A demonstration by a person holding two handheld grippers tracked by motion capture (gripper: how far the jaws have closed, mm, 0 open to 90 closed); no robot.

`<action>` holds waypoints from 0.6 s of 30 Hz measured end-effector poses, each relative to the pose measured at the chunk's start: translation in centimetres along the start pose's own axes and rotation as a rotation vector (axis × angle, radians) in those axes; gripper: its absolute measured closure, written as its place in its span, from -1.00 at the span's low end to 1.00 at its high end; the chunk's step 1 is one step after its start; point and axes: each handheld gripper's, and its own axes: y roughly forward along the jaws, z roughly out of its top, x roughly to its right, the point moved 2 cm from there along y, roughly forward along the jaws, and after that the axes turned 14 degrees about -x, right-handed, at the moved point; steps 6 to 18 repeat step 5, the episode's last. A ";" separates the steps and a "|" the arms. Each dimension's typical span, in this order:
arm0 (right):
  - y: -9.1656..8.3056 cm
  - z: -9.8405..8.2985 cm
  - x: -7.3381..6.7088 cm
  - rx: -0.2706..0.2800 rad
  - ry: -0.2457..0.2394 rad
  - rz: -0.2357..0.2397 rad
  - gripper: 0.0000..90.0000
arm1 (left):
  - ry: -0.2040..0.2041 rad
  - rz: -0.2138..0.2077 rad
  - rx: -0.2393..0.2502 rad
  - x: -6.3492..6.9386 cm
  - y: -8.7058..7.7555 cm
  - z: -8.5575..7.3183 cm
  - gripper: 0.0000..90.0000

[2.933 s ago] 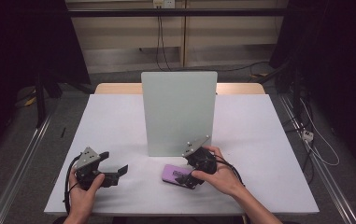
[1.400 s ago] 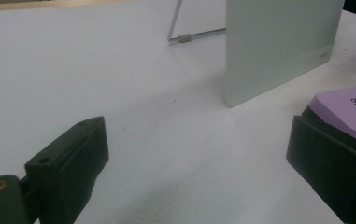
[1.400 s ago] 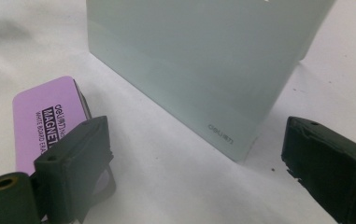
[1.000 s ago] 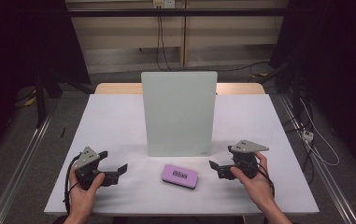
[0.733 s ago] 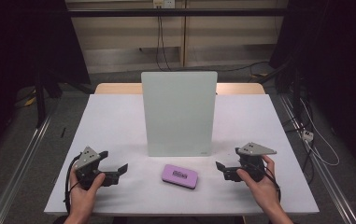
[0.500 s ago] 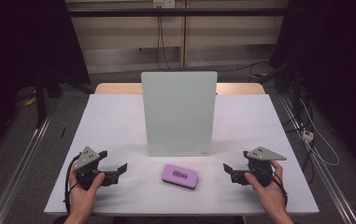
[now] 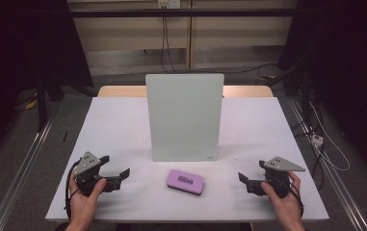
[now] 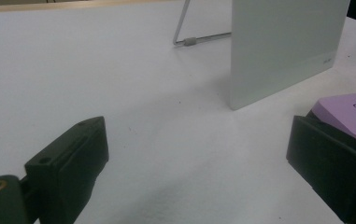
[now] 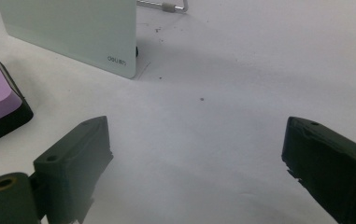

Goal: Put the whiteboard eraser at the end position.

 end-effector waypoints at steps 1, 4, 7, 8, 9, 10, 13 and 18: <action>0.1 0.0 0.0 0.000 -0.006 0.001 -0.82 | -0.004 0.002 0.002 0.0 0.0 0.0 -0.87; 0.1 0.1 0.1 0.001 -0.012 -0.001 -0.82 | -0.005 0.000 -0.005 -0.1 0.0 0.0 -0.87; 0.1 0.1 0.1 -0.002 -0.006 0.002 -0.82 | -0.007 0.000 -0.005 -0.1 0.0 0.0 -0.87; 0.1 0.1 0.1 -0.002 -0.006 0.002 -0.82 | -0.007 0.000 -0.005 -0.1 0.0 0.0 -0.87; 0.1 0.1 0.1 -0.002 -0.006 0.002 -0.82 | -0.007 0.000 -0.005 -0.1 0.0 0.0 -0.87; 0.1 0.1 0.1 -0.002 -0.006 0.002 -0.82 | -0.007 0.000 -0.005 -0.1 0.0 0.0 -0.87; 0.1 0.1 0.1 -0.002 -0.006 0.002 -0.82 | -0.007 0.000 -0.005 -0.1 0.0 0.0 -0.87; 0.1 0.1 0.1 -0.002 -0.006 0.002 -0.82 | -0.007 0.000 -0.005 -0.1 0.0 0.0 -0.87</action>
